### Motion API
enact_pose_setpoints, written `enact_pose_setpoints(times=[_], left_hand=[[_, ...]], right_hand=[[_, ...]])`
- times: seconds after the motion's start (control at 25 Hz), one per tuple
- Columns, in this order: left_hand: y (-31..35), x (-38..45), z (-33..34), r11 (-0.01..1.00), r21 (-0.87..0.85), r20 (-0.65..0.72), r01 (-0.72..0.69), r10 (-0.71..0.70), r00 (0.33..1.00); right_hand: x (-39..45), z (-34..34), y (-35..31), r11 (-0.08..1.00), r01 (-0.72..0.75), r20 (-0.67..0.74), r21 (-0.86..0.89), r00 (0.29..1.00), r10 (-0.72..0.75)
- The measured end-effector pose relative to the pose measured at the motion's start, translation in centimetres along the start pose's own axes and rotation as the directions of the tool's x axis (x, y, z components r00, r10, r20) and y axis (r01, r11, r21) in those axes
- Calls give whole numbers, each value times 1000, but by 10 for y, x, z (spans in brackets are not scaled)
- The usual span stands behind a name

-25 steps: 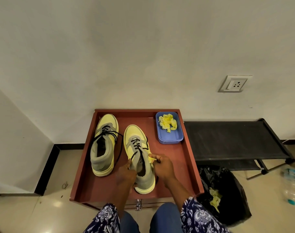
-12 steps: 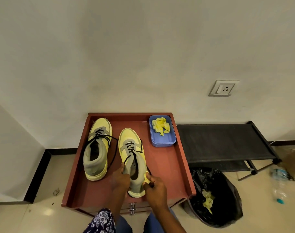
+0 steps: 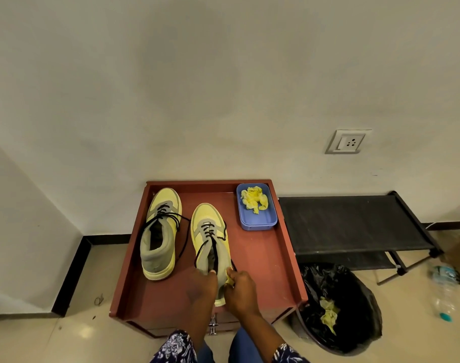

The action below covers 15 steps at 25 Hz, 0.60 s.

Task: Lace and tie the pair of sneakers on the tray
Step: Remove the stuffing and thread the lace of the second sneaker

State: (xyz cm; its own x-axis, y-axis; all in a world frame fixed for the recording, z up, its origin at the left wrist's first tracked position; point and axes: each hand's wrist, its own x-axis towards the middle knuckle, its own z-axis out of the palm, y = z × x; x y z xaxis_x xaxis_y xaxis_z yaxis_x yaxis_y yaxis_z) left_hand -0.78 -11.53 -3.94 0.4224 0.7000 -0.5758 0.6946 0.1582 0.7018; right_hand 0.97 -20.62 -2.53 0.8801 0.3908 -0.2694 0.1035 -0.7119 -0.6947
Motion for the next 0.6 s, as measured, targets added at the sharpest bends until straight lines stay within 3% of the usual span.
enact_pose_setpoints(times=[0.12, 0.24, 0.4, 0.6], left_hand=[[-4, -2, -3, 997, -62, 91, -47, 52, 994], [-29, 19, 9, 984, -174, 129, 44, -21, 991], [-66, 56, 24, 979, -194, 164, 59, -27, 986], [-19, -13, -17, 972, -229, 268, 61, 3, 963]], right_hand=[[-3, 1, -5, 1000, 5, 10, -6, 1000, -5], [-4, 1, -8, 1000, -9, 9, 22, 1000, 9], [-9, 4, -11, 1000, -13, 24, 1, 1000, 13], [-17, -1, -13, 999, -25, 10, -26, 1000, 25]])
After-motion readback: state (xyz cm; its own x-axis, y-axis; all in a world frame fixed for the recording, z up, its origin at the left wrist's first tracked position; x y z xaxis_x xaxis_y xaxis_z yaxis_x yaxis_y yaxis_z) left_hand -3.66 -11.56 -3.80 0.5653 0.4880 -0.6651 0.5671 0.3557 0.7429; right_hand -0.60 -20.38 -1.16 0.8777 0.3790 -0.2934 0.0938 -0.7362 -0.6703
